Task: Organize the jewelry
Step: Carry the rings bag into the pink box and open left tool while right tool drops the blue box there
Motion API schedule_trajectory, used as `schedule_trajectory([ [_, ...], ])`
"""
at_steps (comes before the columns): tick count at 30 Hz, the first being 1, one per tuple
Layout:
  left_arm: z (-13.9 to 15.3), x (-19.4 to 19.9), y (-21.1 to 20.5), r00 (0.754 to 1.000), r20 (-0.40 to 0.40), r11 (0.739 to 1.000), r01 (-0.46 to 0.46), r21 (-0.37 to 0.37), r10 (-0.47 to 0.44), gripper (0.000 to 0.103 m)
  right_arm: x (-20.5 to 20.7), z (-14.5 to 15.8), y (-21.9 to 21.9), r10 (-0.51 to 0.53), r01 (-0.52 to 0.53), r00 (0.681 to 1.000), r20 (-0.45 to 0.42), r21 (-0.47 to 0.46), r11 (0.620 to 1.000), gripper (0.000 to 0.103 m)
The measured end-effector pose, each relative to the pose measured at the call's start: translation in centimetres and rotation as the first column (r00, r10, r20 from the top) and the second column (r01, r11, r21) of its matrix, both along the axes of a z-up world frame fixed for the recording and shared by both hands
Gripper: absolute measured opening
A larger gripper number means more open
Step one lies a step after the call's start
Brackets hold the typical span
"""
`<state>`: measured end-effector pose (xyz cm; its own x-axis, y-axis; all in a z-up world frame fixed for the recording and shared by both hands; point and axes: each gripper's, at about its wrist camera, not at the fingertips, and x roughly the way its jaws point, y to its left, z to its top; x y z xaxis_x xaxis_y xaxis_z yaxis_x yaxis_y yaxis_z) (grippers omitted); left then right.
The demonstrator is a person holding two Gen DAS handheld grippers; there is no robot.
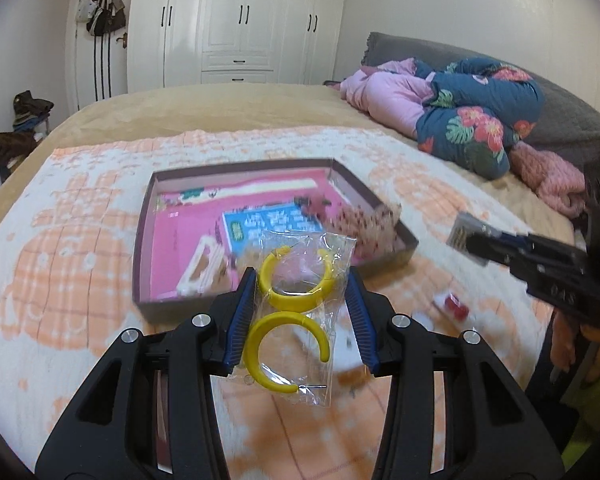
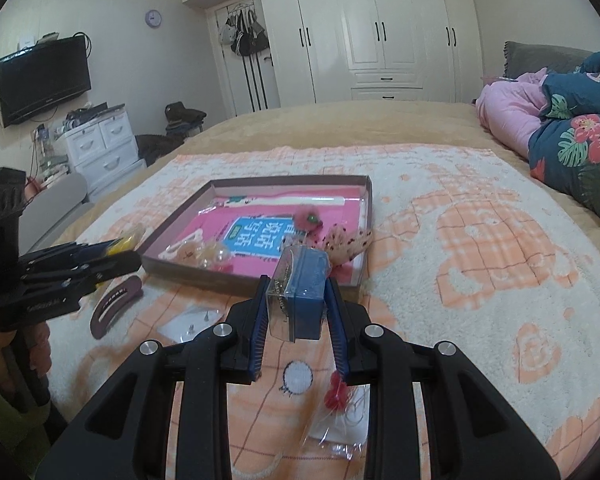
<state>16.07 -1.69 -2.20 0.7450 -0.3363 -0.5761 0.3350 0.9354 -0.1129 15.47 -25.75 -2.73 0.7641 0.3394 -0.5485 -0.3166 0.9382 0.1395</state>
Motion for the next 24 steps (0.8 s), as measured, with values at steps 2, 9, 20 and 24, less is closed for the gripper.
schedule_trajectory([
  [2,0.5,0.7,-0.1,1.0,0.012,1.0,-0.005,-0.004,0.005,0.036,0.3,0.1,0.0,-0.003,0.003,1.0,0.003,0.002,1.0,0.026],
  [9,2.2,2.7,0.3,0.998,0.051,0.999,-0.038,-0.015,0.038,0.036,1.8,0.6,0.5,-0.001,0.001,1.0,0.014,-0.003,1.0,0.026],
  [20,3.0,5.9,3.7,0.991,0.055,0.993,-0.118,-0.018,0.119,0.036,4.4,0.7,1.2,-0.013,0.013,1.0,0.021,-0.033,0.999,0.026],
  [24,2.5,7.1,5.3,0.99,0.035,0.991,-0.135,-0.021,0.136,0.036,5.4,0.7,1.7,-0.014,0.014,1.0,0.019,-0.043,0.999,0.026],
])
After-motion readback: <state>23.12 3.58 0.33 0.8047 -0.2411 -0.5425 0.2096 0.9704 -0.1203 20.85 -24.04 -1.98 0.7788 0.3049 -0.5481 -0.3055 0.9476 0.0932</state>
